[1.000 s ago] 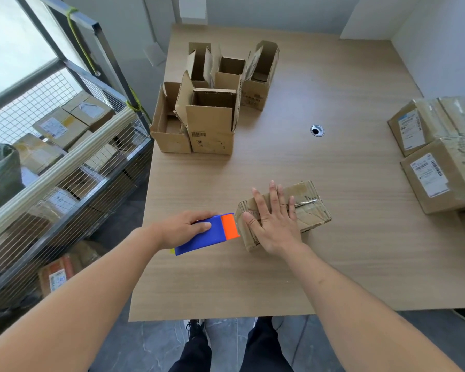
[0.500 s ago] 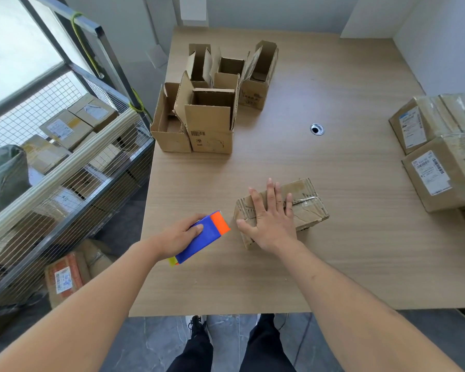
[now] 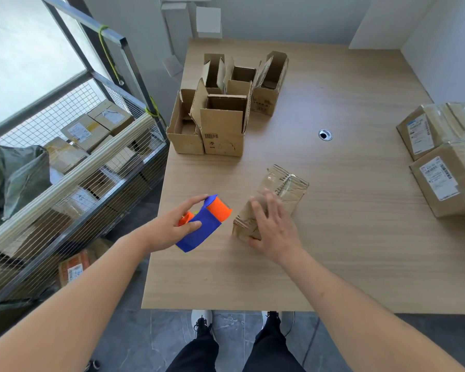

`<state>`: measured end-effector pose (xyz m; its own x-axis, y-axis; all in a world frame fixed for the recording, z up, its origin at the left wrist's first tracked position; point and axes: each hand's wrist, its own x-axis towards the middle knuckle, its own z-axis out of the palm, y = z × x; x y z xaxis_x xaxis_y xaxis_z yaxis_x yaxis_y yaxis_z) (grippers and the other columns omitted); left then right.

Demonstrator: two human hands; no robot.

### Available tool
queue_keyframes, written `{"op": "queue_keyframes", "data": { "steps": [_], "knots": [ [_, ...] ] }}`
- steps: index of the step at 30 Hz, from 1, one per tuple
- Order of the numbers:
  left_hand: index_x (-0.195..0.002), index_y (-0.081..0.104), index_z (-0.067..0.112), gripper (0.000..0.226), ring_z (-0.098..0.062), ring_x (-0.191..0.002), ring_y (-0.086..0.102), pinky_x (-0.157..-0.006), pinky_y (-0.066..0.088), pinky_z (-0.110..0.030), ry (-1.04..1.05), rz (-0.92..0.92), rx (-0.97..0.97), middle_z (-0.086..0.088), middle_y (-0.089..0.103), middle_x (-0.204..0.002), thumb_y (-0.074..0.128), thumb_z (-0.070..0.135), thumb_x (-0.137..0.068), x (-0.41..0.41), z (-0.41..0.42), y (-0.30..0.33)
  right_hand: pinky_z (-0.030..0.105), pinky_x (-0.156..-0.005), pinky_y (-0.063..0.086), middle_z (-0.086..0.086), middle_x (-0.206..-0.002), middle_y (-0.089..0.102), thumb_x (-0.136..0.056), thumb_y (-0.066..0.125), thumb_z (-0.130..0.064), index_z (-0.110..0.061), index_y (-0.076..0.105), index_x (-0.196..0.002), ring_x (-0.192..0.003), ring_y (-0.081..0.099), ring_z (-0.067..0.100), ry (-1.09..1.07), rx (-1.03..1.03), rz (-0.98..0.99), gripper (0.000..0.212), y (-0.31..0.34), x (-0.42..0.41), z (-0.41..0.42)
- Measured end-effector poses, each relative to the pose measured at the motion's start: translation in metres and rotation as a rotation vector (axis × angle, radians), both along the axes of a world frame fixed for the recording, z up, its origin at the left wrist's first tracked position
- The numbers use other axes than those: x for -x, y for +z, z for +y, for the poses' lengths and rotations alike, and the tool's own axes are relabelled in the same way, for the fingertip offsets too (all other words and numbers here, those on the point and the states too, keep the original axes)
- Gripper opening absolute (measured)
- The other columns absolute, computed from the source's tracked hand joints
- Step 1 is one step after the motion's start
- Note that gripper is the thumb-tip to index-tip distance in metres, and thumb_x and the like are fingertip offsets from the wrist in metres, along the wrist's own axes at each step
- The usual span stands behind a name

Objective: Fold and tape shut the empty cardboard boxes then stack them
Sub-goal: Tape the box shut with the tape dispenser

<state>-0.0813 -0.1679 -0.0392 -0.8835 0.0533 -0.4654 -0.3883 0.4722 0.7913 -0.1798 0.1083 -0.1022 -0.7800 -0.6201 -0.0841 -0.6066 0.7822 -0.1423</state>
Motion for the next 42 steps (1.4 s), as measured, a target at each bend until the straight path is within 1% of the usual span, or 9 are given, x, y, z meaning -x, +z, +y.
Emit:
{"op": "queue_keyframes", "data": {
  "steps": [4,9,12,14,16,18,23,38,42],
  "knots": [
    [-0.145,0.029,0.067,0.075,-0.029,-0.099,0.064,-0.092,0.056,-0.045,-0.051,-0.006,0.007,-0.006,0.064,-0.11,0.067,0.021,-0.099,-0.001,-0.002,0.012,0.049,-0.11,0.044,0.02,-0.144,0.05,-0.065,0.09,-0.046,-0.012,0.048,-0.149,-0.132,0.049,0.04,-0.089,0.029,0.076,0.101,-0.009,-0.013,0.006],
    [-0.144,0.038,0.06,0.078,-0.027,-0.1,0.065,-0.089,0.058,-0.045,-0.091,0.034,0.006,0.0,0.066,-0.113,0.07,0.009,-0.094,-0.006,0.003,0.027,0.042,-0.128,0.009,0.003,-0.17,0.015,-0.081,0.076,-0.012,-0.026,0.023,-0.162,-0.157,0.011,0.025,0.08,0.06,-0.139,0.097,-0.004,-0.01,0.014],
    [-0.145,0.04,0.057,0.081,-0.022,-0.104,0.063,-0.091,0.057,-0.045,-0.144,0.056,0.046,0.004,0.062,-0.121,0.07,0.004,-0.092,-0.012,0.002,0.035,0.037,-0.128,0.001,-0.001,-0.17,0.013,-0.084,0.066,-0.007,-0.029,0.033,-0.159,-0.158,0.005,0.018,0.117,0.189,-0.373,0.085,0.013,-0.005,0.017],
    [-0.145,0.041,0.055,0.081,-0.019,-0.112,0.061,-0.095,0.056,-0.045,-0.17,0.071,0.064,0.008,0.059,-0.131,0.069,0.002,-0.091,-0.015,0.002,0.039,0.034,-0.127,0.012,-0.005,-0.163,0.035,-0.09,0.064,-0.005,-0.027,0.048,-0.151,-0.153,0.024,0.011,0.003,0.446,-0.561,0.066,0.032,-0.003,0.015],
    [-0.145,0.042,0.054,0.081,-0.016,-0.119,0.058,-0.097,0.055,-0.043,-0.194,0.095,0.069,0.013,0.056,-0.136,0.069,0.0,-0.091,-0.018,0.004,0.044,0.025,-0.112,0.04,-0.016,-0.13,0.065,-0.099,0.065,-0.011,-0.026,0.06,-0.141,-0.123,0.057,-0.001,-0.124,0.715,-0.765,0.045,0.054,-0.005,0.009],
    [-0.144,0.043,0.054,0.08,-0.011,-0.123,0.056,-0.099,0.053,-0.038,-0.211,0.114,0.065,0.02,0.054,-0.138,0.069,0.0,-0.091,-0.02,0.008,0.05,0.027,-0.095,0.052,-0.013,-0.104,0.074,-0.101,0.064,-0.016,-0.026,0.069,-0.13,-0.099,0.065,0.004,-0.164,0.817,-0.9,0.03,0.073,-0.01,0.0],
    [-0.142,0.045,0.054,0.077,-0.005,-0.123,0.054,-0.099,0.05,-0.03,-0.241,0.125,0.054,0.021,0.055,-0.136,0.069,0.0,-0.092,-0.018,0.02,0.064,0.048,-0.095,0.059,0.016,-0.108,0.075,-0.098,0.068,-0.023,-0.019,0.076,-0.117,-0.102,0.072,0.031,-0.159,0.863,-1.049,0.02,0.093,-0.014,-0.009],
    [-0.139,0.048,0.057,0.076,0.004,-0.124,0.048,-0.095,0.044,-0.022,-0.319,0.169,0.068,0.031,0.052,-0.135,0.069,0.001,-0.092,-0.017,0.034,0.088,0.045,-0.085,0.062,0.012,-0.095,0.078,-0.094,0.074,-0.014,-0.012,0.077,-0.107,-0.087,0.076,0.03,-0.168,0.867,-0.985,0.014,0.12,-0.012,0.013],
    [-0.143,0.043,0.062,0.077,0.0,-0.133,0.044,-0.106,0.044,-0.035,-0.325,0.154,0.084,0.029,0.048,-0.144,0.067,0.007,-0.095,-0.016,0.038,0.085,0.049,-0.083,0.063,0.022,-0.086,0.075,-0.088,0.08,-0.012,-0.006,0.079,-0.096,-0.08,0.074,0.029,-0.204,0.873,-0.893,0.01,0.113,-0.012,0.014]
  ]
}}
